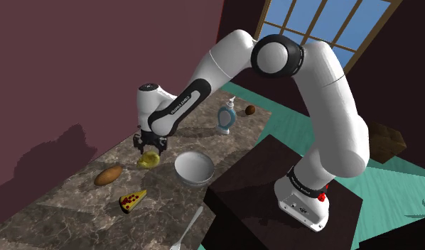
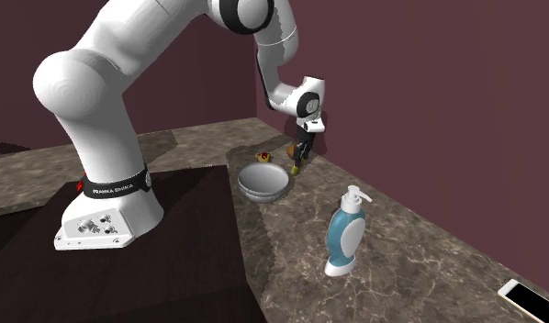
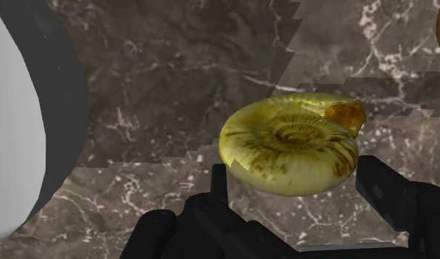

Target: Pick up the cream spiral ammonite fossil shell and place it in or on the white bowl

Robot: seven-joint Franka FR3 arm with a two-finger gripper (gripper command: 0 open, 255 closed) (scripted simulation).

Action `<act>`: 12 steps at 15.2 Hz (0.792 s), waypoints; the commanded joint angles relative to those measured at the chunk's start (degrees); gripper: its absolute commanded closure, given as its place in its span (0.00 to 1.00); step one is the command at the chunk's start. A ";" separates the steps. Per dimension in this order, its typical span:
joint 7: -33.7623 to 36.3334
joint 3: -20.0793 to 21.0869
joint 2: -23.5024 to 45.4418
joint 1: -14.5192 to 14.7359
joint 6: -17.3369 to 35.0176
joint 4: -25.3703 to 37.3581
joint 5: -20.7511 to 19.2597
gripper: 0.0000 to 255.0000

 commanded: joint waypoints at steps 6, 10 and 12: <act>-0.42 1.49 -4.46 -1.20 -2.77 -1.76 1.18 1.00; -0.70 2.35 -6.93 -1.88 -4.49 -2.52 1.95 1.00; -0.86 2.79 -8.13 -2.21 -5.39 -2.82 2.35 1.00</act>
